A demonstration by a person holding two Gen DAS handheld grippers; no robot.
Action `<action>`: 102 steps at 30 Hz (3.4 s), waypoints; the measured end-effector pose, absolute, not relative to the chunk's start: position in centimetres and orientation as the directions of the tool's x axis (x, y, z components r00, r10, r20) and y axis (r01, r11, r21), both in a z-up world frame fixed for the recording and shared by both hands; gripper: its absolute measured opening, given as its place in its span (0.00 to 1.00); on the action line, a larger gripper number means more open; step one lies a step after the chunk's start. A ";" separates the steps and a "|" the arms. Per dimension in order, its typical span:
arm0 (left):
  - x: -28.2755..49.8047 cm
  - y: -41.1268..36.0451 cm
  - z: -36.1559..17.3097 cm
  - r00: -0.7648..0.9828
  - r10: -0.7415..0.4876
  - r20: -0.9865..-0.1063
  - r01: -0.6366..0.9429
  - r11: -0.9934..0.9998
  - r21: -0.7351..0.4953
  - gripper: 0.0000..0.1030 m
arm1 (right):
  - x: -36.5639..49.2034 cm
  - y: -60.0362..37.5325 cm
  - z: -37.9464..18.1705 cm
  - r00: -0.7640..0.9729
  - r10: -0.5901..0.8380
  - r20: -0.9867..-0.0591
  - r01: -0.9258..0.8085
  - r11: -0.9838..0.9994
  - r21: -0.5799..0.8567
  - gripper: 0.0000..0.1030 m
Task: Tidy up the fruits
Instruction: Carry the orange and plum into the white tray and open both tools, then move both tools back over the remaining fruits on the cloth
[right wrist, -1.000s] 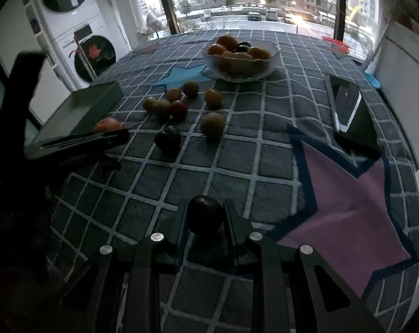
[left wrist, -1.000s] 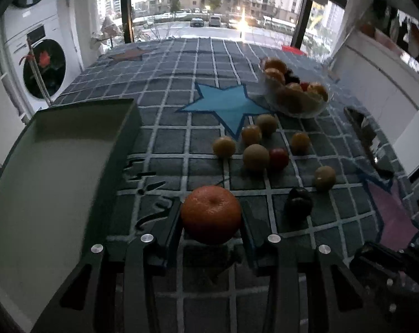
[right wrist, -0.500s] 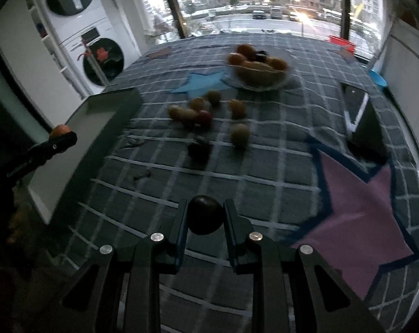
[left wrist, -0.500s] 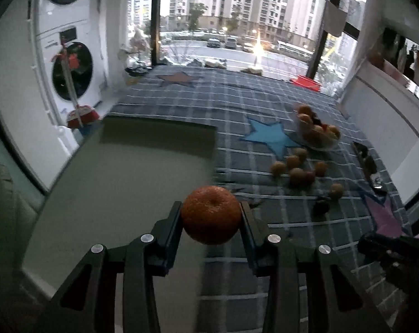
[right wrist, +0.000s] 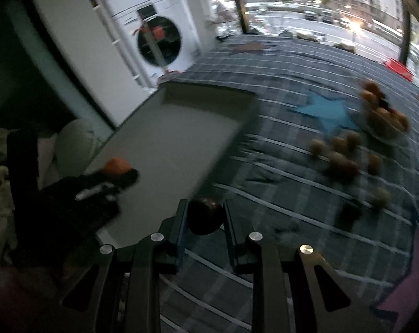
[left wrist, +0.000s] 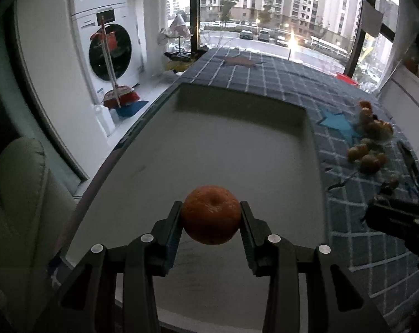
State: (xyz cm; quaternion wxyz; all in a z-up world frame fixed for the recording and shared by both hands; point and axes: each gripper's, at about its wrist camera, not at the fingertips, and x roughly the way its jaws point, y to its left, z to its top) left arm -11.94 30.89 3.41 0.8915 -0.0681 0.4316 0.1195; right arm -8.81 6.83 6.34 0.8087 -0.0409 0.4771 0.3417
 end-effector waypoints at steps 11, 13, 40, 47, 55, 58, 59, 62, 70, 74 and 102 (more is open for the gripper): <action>-12.0 32.8 1.3 0.569 0.157 -0.807 -0.266 0.964 0.000 0.41 | -8.4 13.6 3.5 0.220 0.494 -0.841 -0.628 0.732 0.265 0.33; -12.0 32.5 1.3 0.567 0.185 -0.803 -0.275 0.961 0.027 0.58 | -8.2 13.6 3.6 0.214 0.493 -0.843 -0.614 0.739 0.276 0.57; -9.5 11.2 1.9 0.631 -0.011 -0.775 0.038 0.999 0.016 0.94 | -8.4 -17.4 0.7 0.568 0.085 -0.818 -0.081 0.996 0.047 0.93; -9.1 12.2 0.4 0.593 -0.064 -0.803 0.011 0.997 -0.071 0.95 | -8.7 -17.3 0.5 0.593 0.075 -0.801 -0.081 0.996 0.033 1.00; -10.1 10.6 0.2 0.626 -0.017 -0.780 0.046 0.999 0.016 0.95 | -8.7 -17.0 0.3 0.593 0.062 -0.803 -0.087 0.996 0.013 1.00; -10.0 10.7 0.2 0.625 -0.030 -0.780 0.057 0.998 0.007 0.95 | -8.7 -16.9 0.3 0.590 0.051 -0.806 -0.088 0.996 -0.002 1.00; -9.9 10.7 0.2 0.621 -0.040 -0.782 0.064 0.998 -0.001 0.95 | -8.7 -16.9 0.3 0.590 0.052 -0.806 -0.088 0.996 0.000 1.00; -9.9 10.8 0.2 0.620 -0.047 -0.784 0.067 0.998 -0.007 0.95 | -8.7 -16.9 0.3 0.589 0.050 -0.806 -0.089 0.996 -0.004 1.00; -10.1 10.5 0.2 0.631 -0.042 -0.774 0.081 0.997 0.012 0.95 | -8.7 -16.9 0.3 0.590 0.051 -0.806 -0.089 0.996 -0.002 1.00; -10.2 10.5 0.2 0.631 -0.043 -0.774 0.082 0.997 0.012 0.95 | -8.7 -16.9 0.3 0.590 0.051 -0.806 -0.089 0.996 -0.002 1.00; -11.0 10.0 0.4 0.655 -0.040 -0.754 0.117 0.992 0.049 0.95 | -9.2 -17.1 0.3 0.593 0.060 -0.803 -0.092 0.996 0.007 1.00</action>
